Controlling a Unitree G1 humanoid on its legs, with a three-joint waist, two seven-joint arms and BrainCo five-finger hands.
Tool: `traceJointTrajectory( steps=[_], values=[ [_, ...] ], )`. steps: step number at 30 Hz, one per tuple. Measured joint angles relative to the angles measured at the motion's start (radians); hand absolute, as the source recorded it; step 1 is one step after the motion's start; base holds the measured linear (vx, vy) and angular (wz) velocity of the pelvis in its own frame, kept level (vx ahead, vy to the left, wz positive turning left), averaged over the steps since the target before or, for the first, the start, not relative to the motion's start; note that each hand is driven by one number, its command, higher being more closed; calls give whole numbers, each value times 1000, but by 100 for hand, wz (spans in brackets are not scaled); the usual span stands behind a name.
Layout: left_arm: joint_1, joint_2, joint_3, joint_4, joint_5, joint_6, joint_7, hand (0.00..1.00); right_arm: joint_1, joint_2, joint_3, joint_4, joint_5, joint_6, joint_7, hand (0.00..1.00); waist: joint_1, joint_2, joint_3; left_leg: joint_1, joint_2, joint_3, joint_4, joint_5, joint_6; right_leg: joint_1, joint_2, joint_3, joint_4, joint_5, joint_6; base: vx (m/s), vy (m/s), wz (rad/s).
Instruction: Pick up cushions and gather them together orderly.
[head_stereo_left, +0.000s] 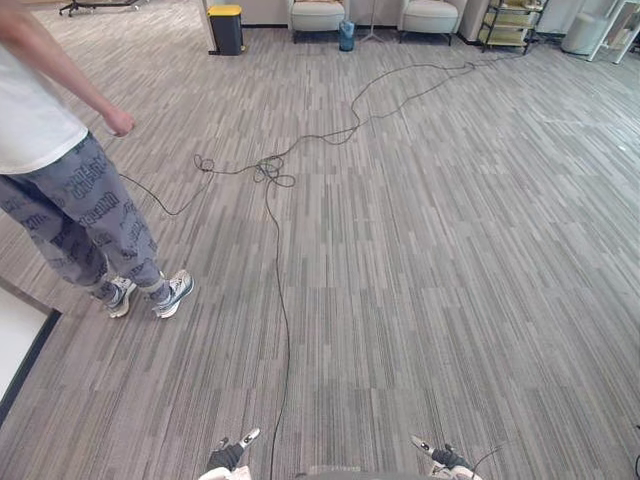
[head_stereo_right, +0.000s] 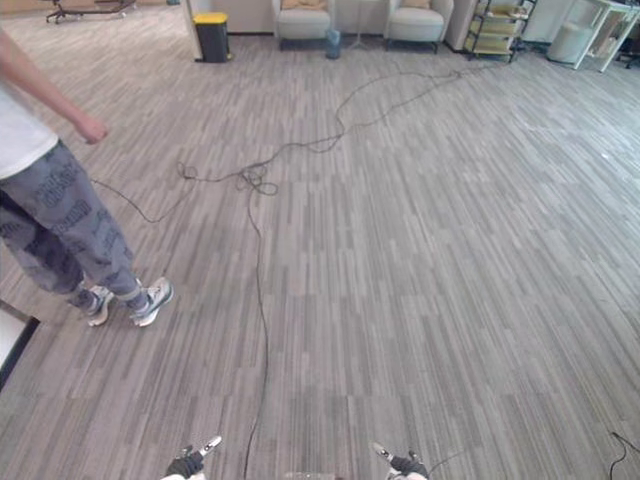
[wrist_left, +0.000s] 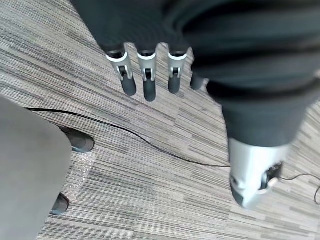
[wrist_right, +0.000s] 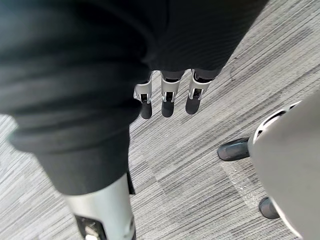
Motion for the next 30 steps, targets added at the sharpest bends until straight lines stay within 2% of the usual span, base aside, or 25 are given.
traceJointTrajectory(
  steps=[6, 18, 22, 23, 25, 26, 27, 28, 29, 30],
  values=[
    [-1, 5, 0, 2, 0, 0, -7, 0, -17, -1, -10, 29, -39, 6, 8, 0, -7, -5, 5, 0, 2, 10, 0, 0, 0, 2, 2, 4, -5, 0, 0, -3, 1, -1],
    [-17, 7, -5, 4, 1, 9, -15, 0, -20, -9, -9, 27, -38, 10, 38, 0, -13, 3, 29, -7, 4, 23, 0, -2, -2, -5, 4, 15, -3, 1, -2, -9, 0, -3],
    [-30, 6, 2, 3, 1, 16, -15, 0, -33, -12, -8, 22, -35, 8, 38, 0, -15, 6, 52, -49, 8, 24, 20, -10, -11, -100, -5, 19, 134, -68, -9, 1, -11, 0],
    [-35, 4, 13, -1, 0, 16, -15, 0, -31, -6, -10, 14, -24, 8, 37, 0, -14, -2, 60, -76, 6, 25, 76, -47, -25, -120, -16, 16, 181, -98, -14, 33, -41, 11],
    [-34, -14, 58, -37, 0, 17, -14, 0, -14, 10, -7, -41, -16, 8, 37, 0, -2, -8, 82, -150, 15, 48, 286, -150, -36, -126, -24, 12, 242, -156, -28, 28, -51, 7],
    [-35, -22, 85, -59, -2, 17, -15, 0, -6, 15, -4, -69, -12, 4, 37, 0, -2, -3, 96, -226, 32, 85, 473, -202, -48, -119, -25, 5, 273, -188, -35, 41, -75, 19],
    [-36, -22, 87, -74, -4, 16, -15, 0, 3, 19, 2, -85, 4, 3, 36, 0, -3, -10, 104, -293, 50, 116, 622, -211, -43, -110, -29, -3, 283, -203, -41, 95, -73, 29],
    [-35, -25, 87, -109, -13, 15, -15, 0, 12, 14, 20, -95, 6, 2, 33, 0, 3, -6, 111, -384, 116, 180, 822, -240, -36, -81, -25, -25, 290, -227, -50, 132, -48, 18],
    [-34, -25, 87, -109, -13, 15, -15, 0, 12, 14, 20, -95, 6, 2, 33, 0, 3, -6, 111, -385, 117, 181, 823, -241, -36, -81, -25, -26, 290, -228, -50, 194, -29, 23],
    [-31, -26, 85, -118, -18, 14, -15, 0, 11, 13, 28, -96, 6, 2, 30, 0, 2, -5, 111, -429, 154, 210, 858, -256, -42, -54, -28, -37, 289, -249, -46, 188, -14, 23]
  ],
)
